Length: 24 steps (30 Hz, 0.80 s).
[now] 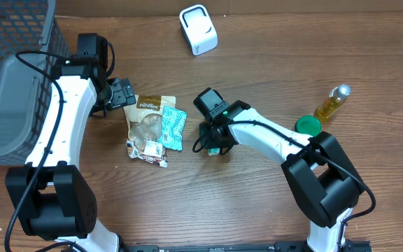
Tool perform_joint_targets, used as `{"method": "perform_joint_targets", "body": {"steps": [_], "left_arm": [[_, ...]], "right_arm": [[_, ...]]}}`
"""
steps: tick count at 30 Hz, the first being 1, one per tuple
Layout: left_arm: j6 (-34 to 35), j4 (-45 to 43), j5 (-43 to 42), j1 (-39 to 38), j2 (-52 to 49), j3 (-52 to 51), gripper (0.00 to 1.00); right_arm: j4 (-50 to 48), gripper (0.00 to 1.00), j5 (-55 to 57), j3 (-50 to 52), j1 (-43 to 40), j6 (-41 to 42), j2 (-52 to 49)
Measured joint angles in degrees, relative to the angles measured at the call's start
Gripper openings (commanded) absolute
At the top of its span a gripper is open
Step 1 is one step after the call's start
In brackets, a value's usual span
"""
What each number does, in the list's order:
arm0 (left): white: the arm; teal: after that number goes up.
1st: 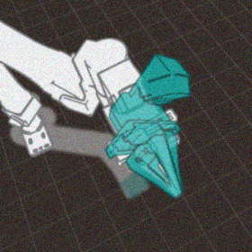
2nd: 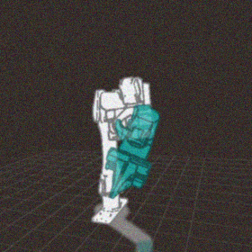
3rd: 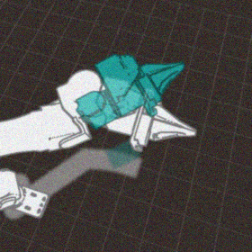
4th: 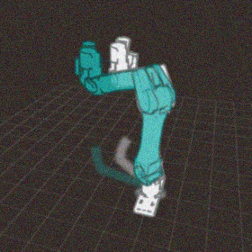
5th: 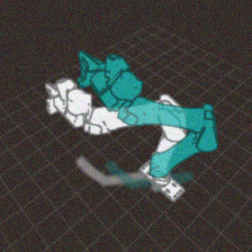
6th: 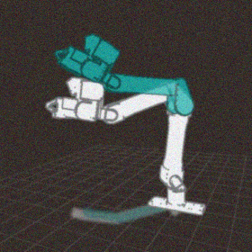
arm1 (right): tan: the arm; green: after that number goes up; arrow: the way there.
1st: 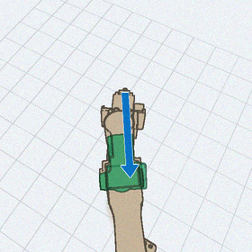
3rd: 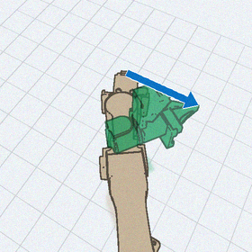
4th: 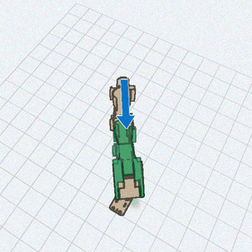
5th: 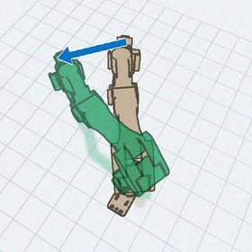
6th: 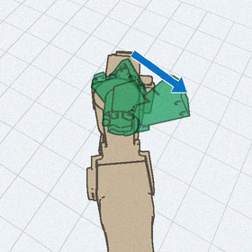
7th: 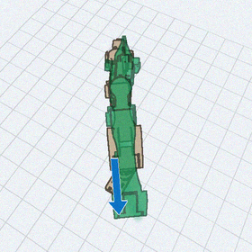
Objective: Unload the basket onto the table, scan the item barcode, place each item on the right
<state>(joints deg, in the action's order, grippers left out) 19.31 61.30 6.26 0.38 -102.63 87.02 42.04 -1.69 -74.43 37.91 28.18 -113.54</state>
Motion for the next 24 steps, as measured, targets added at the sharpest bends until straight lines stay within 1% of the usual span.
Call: {"method": "perform_joint_targets", "body": {"steps": [9,10,12,18,21,22,24], "left_arm": [[0.0,0.02,0.0,0.0,0.0,-0.02,1.0],[0.0,0.02,0.02,0.0,0.0,0.0,1.0],[0.0,0.02,0.02,0.0,0.0,-0.02,1.0],[0.0,0.02,0.0,0.0,0.0,-0.02,1.0],[0.0,0.02,0.02,0.0,0.0,0.0,1.0],[0.0,0.02,0.0,0.0,0.0,0.0,1.0],[0.0,0.02,0.0,0.0,0.0,-0.02,1.0]], "right_arm": [[0.02,0.29,0.46,0.0,0.0,0.15,0.0],[0.02,0.36,0.44,0.0,0.0,0.17,0.0],[-0.02,0.39,0.46,0.0,0.0,0.17,0.0],[0.07,0.36,0.48,0.0,0.0,0.35,0.0],[0.09,0.3,0.46,0.0,0.0,0.39,0.0],[0.11,0.3,0.46,0.0,0.0,0.37,0.0],[0.13,0.25,0.46,0.0,0.0,0.33,0.0]]}}
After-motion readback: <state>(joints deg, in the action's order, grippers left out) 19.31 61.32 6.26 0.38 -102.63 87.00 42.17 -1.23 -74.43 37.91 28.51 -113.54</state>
